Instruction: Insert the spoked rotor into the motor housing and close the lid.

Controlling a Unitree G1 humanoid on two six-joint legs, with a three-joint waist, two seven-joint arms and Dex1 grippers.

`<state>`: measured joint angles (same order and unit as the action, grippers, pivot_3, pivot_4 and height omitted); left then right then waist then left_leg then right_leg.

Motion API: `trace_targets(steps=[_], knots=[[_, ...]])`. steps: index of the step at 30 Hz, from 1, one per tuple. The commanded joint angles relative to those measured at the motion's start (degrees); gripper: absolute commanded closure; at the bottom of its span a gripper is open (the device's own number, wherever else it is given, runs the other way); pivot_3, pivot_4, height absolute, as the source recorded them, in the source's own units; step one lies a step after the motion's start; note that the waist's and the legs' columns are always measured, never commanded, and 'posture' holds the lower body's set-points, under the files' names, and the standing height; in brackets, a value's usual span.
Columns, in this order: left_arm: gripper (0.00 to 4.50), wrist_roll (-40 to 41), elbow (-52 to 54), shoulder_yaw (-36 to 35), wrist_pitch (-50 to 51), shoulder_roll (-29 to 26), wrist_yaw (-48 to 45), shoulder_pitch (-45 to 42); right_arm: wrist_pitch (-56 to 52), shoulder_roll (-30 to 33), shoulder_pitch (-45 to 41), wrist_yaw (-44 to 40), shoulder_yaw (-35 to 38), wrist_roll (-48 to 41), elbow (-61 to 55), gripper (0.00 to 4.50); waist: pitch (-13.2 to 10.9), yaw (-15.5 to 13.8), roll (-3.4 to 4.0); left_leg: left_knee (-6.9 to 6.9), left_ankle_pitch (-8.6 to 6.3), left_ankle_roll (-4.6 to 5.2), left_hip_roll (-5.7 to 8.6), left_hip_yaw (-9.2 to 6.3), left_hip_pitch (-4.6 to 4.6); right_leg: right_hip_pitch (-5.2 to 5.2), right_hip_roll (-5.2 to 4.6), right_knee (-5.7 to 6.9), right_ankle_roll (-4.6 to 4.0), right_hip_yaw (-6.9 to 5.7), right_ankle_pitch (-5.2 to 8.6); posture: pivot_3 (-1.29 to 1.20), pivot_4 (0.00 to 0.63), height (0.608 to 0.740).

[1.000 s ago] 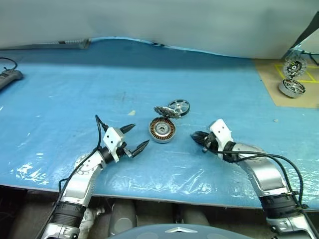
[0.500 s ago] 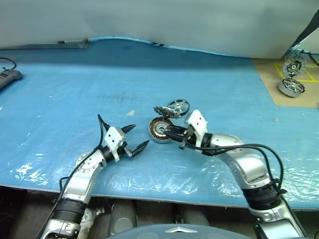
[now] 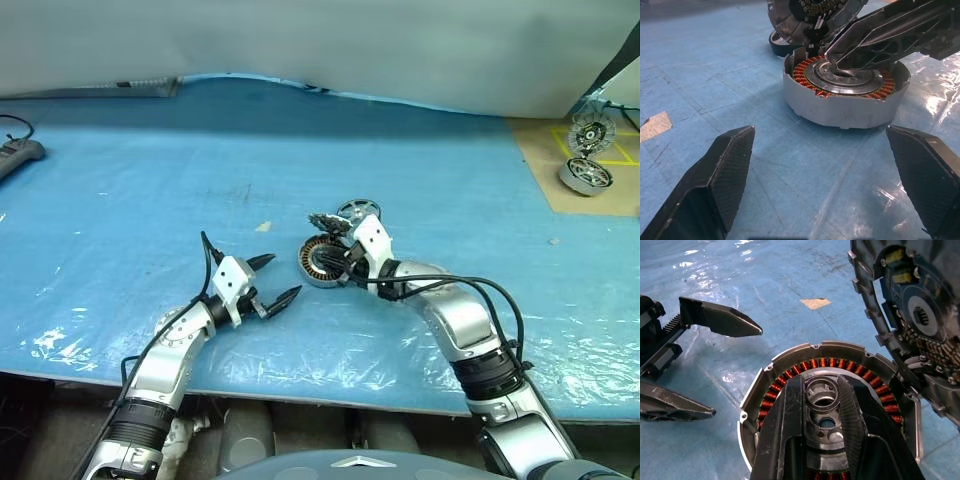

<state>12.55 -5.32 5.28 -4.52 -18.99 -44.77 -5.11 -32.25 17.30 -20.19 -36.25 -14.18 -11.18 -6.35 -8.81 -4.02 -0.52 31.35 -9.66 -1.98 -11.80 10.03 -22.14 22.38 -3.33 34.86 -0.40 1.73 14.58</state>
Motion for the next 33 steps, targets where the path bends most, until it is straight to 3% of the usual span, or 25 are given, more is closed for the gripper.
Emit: trace_targets(steps=[1,9,10,17,21,24,32,33], knots=[[0.0,0.6,2.6,0.0,0.1,-0.2,-0.1,-0.3,1.0,0.7,0.9,-0.7,0.4,-0.2,-1.5,3.94,0.0,0.0,0.0,0.0,0.0,0.0,0.0,0.0,0.0,0.0,0.0,0.01,0.0,-0.01,0.0,0.0,0.15,0.74],[0.0,0.4,2.8,0.1,0.3,-0.2,-0.1,-0.5,1.8,0.2,0.6,-0.3,-0.1,0.6,0.9,3.94,0.0,0.0,0.0,0.05,0.0,0.0,0.0,0.0,0.03,-0.04,0.0,0.04,0.0,0.0,0.0,0.0,0.15,0.74],[0.0,0.4,2.8,0.1,0.3,-0.2,-0.1,-0.5,2.0,-0.1,0.4,0.0,0.0,0.8,1.3,3.22,0.0,0.0,0.0,0.06,0.0,0.0,0.0,0.0,0.04,-0.05,0.0,0.04,-0.01,0.0,0.0,0.0,0.15,0.74],[0.0,0.4,2.7,0.0,0.3,-0.2,-0.1,-0.4,0.0,0.2,0.2,-0.4,1.4,-0.7,-2.8,0.93,0.0,0.0,0.0,0.07,0.0,0.0,0.0,0.0,0.04,-0.05,-0.01,0.04,-0.01,0.0,0.0,0.0,0.15,0.74],[0.0,0.5,2.7,-0.1,0.2,-0.1,0.0,-0.1,-4.6,1.9,1.4,-1.3,3.4,-4.1,-9.9,0.93,0.0,-0.1,0.0,0.08,0.0,0.0,0.0,-0.01,0.02,-0.06,-0.01,0.03,0.0,-0.01,-0.01,0.0,0.15,0.74],[0.0,0.5,2.5,0.0,0.1,0.0,-0.1,0.1,-7.5,3.3,2.2,-1.1,4.1,-5.2,-13.5,1.52,0.0,-0.1,0.0,0.08,0.0,0.0,-0.01,-0.02,0.04,-0.06,0.0,0.04,0.0,-0.01,-0.01,0.0,0.15,0.74],[0.0,0.5,1.4,0.0,-0.5,0.1,-0.5,-0.3,-20.4,5.5,-3.2,4.5,0.5,-2.6,-17.7,4.42,0.0,0.0,0.0,0.1,0.01,0.0,0.0,-0.02,0.07,-0.06,0.01,0.07,0.0,0.0,-0.01,0.0,0.15,0.74],[0.0,0.4,1.3,0.0,-0.6,0.2,-0.5,-0.3,-22.2,5.0,-4.4,5.1,0.2,-2.8,-17.8,4.47,0.0,0.0,0.0,0.1,0.01,0.0,0.0,-0.02,0.08,-0.06,0.01,0.09,0.0,0.0,-0.01,0.0,0.15,0.74]])
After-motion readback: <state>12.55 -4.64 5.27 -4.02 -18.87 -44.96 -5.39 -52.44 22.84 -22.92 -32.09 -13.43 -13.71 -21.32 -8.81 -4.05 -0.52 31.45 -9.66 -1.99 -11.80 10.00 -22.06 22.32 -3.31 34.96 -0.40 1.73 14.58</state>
